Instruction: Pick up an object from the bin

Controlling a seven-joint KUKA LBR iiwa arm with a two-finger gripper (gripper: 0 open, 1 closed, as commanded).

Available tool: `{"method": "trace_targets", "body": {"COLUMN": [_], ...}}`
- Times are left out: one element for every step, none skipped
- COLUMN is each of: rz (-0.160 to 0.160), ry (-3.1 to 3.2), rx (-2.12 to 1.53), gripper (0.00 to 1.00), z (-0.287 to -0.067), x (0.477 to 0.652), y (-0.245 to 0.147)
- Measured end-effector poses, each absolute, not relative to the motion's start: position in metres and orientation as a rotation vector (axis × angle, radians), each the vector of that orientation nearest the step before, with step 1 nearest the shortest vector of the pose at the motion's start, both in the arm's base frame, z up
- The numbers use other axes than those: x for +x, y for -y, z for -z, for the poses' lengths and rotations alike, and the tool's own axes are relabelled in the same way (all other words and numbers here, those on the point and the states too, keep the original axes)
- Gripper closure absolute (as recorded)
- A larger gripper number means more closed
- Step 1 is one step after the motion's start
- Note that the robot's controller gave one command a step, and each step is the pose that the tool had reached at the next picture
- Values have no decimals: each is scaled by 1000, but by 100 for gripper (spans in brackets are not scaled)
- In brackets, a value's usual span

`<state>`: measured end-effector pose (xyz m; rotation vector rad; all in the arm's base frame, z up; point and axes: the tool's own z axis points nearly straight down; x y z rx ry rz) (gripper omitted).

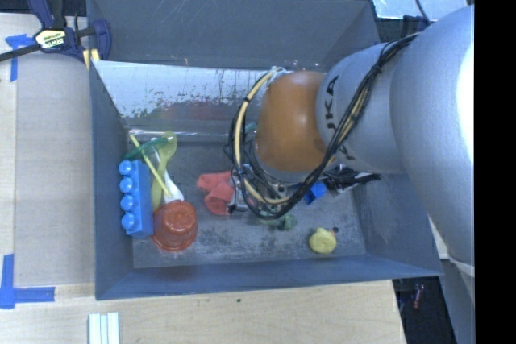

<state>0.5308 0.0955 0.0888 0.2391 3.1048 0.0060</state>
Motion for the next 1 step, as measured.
{"method": "trace_targets", "body": {"rz": [-6], "ry": [-3105], "rx": [239], "gripper": [100], "z": [-89], "x": [531], "y": [-95]}}
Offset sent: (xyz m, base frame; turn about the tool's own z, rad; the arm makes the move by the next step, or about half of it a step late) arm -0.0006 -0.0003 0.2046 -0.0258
